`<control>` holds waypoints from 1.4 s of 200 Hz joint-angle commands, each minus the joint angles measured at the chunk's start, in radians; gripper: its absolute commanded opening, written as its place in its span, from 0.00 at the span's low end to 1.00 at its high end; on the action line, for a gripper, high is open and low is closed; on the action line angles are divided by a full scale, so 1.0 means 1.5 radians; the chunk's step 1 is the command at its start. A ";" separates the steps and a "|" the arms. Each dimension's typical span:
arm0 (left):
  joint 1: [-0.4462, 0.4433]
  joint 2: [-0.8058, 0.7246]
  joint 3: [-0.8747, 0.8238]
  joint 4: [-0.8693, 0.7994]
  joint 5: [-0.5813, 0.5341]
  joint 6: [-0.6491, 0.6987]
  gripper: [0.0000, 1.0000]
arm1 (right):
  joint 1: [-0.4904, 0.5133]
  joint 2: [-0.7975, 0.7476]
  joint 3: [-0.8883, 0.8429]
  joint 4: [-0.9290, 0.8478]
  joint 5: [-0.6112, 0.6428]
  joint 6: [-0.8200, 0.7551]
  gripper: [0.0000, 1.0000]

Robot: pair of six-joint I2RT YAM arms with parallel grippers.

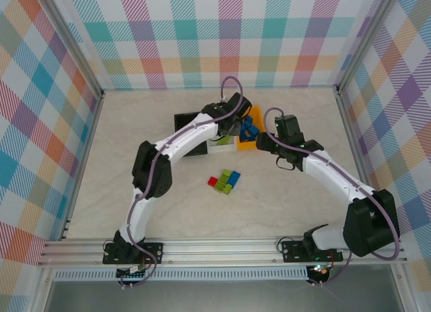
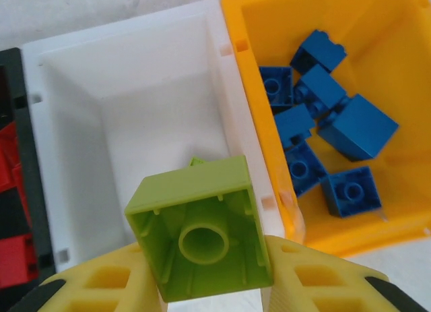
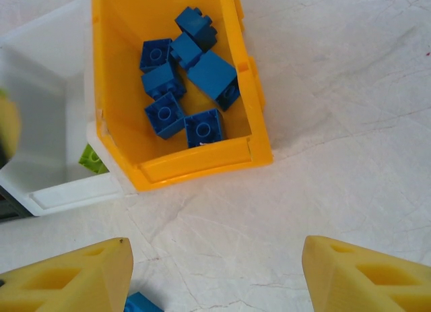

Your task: Sort the legos into containers by color

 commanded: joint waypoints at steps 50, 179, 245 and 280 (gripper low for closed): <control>0.026 0.145 0.229 -0.123 0.012 0.005 0.42 | 0.043 -0.060 -0.064 0.005 -0.108 -0.022 0.69; -0.035 -0.461 -0.446 0.143 0.014 -0.087 1.00 | 0.314 0.085 -0.042 -0.049 -0.026 0.143 0.60; -0.040 -0.685 -0.742 0.168 0.025 -0.132 1.00 | 0.363 0.187 0.022 -0.064 0.043 0.253 0.58; -0.040 -0.725 -0.785 0.168 0.024 -0.133 1.00 | 0.363 0.230 0.055 -0.077 0.071 0.256 0.56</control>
